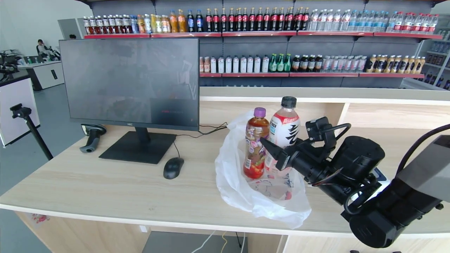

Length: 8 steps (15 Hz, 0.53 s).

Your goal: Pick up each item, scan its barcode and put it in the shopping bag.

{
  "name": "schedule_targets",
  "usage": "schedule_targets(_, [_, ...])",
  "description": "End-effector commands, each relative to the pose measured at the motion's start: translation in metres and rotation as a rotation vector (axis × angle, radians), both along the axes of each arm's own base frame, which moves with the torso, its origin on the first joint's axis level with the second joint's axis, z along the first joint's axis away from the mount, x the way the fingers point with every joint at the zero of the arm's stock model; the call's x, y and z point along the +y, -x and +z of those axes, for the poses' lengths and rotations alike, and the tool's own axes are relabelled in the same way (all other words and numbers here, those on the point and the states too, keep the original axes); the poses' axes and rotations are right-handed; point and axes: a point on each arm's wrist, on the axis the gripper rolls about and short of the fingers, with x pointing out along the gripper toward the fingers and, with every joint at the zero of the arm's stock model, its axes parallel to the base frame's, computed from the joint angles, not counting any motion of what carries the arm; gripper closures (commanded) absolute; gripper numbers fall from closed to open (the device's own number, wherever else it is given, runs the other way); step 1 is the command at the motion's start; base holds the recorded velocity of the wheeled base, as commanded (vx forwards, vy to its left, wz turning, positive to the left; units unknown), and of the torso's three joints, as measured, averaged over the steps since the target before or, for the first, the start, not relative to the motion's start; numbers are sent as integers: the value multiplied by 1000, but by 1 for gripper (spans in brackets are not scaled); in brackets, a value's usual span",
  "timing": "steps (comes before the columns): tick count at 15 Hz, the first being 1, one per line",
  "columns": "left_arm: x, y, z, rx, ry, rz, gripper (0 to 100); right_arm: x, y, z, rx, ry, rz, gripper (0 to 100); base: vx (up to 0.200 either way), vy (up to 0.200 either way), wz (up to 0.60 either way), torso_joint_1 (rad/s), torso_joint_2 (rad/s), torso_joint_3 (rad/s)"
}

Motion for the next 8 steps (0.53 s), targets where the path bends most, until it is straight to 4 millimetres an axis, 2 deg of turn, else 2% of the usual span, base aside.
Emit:
schedule_targets(1, [0,0,0,0,0,0,0,1,-2,-9,24,10,-1,100,0,0,0,0,0,0])
schedule_targets(8, [0,0,0,0,0,0,0,-4,-8,-26,72,34,-23,100,0,0,0,0,0,0])
